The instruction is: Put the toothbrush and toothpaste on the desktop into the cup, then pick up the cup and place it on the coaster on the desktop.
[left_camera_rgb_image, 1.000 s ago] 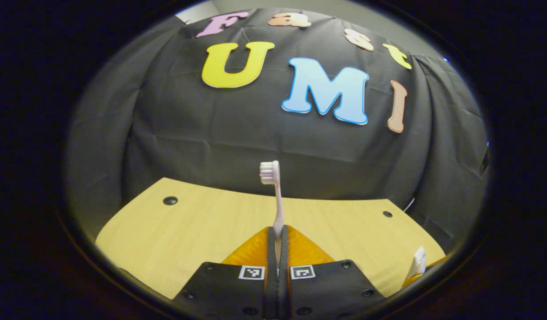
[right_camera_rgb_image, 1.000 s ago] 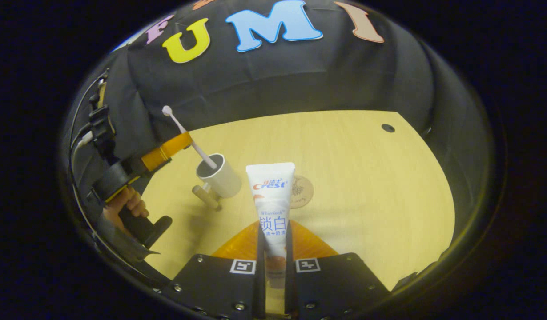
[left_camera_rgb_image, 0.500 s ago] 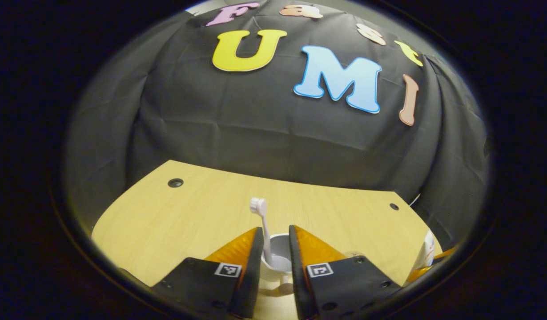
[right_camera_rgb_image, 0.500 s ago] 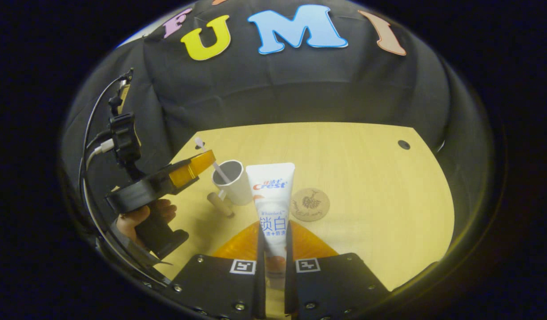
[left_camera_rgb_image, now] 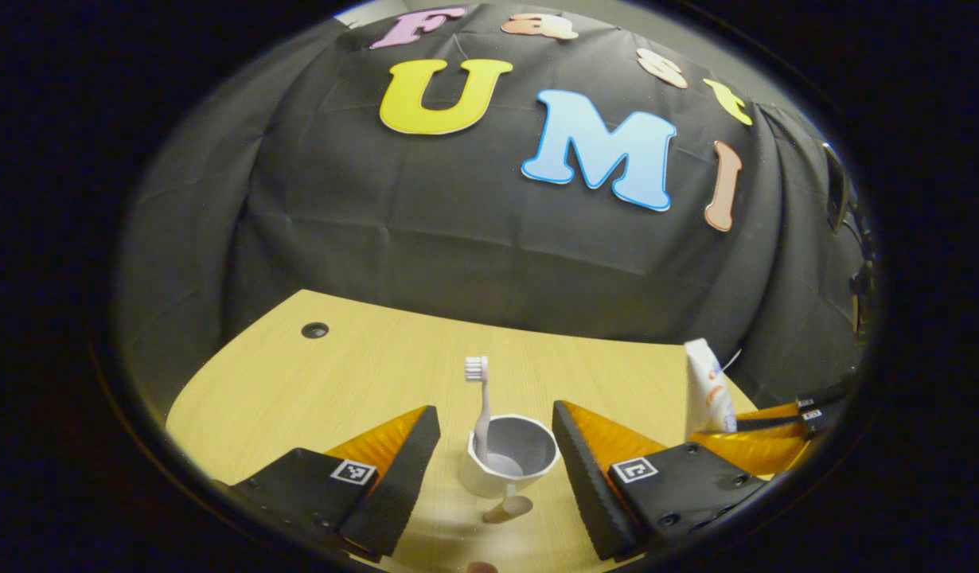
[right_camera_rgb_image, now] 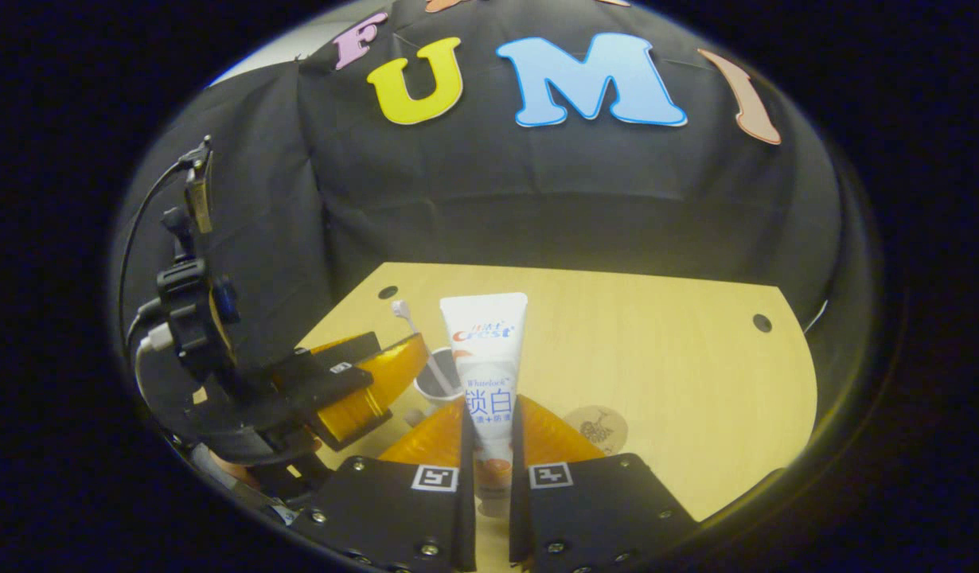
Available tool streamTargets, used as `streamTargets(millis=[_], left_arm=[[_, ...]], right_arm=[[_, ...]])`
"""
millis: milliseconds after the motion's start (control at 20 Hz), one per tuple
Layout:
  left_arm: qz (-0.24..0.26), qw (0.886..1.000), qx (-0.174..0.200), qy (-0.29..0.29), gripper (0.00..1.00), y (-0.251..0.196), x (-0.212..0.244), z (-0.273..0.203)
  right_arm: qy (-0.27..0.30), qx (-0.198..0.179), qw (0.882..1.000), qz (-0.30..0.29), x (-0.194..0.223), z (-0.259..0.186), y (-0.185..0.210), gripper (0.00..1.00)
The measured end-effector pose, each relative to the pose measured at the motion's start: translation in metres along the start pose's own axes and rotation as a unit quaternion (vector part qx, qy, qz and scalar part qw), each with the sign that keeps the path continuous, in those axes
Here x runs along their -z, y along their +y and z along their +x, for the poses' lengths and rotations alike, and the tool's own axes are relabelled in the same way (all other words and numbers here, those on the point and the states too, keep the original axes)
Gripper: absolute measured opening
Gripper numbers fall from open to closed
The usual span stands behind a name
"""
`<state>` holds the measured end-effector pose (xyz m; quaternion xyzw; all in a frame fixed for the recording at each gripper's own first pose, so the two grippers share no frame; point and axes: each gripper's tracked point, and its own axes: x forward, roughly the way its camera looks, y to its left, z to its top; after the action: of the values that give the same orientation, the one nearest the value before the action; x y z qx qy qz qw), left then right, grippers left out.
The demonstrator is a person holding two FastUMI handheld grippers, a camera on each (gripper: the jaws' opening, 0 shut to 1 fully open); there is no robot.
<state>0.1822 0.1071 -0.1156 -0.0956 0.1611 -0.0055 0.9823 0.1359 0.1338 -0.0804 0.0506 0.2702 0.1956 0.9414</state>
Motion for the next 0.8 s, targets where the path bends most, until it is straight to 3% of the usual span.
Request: streamTargets(millis=[500,800], left_arm=[[-0.025,0.999,-0.007,0.025,1.00,0.030,0.012,-0.040],[-0.043,0.998,-0.013,0.044,0.96,0.053,0.028,-0.049]], right_arm=[[-0.108,-0.039,0.993,-0.026,-0.060,0.050,0.047,0.18],[-0.130,-0.041,0.990,-0.029,-0.076,0.089,0.057,0.18]])
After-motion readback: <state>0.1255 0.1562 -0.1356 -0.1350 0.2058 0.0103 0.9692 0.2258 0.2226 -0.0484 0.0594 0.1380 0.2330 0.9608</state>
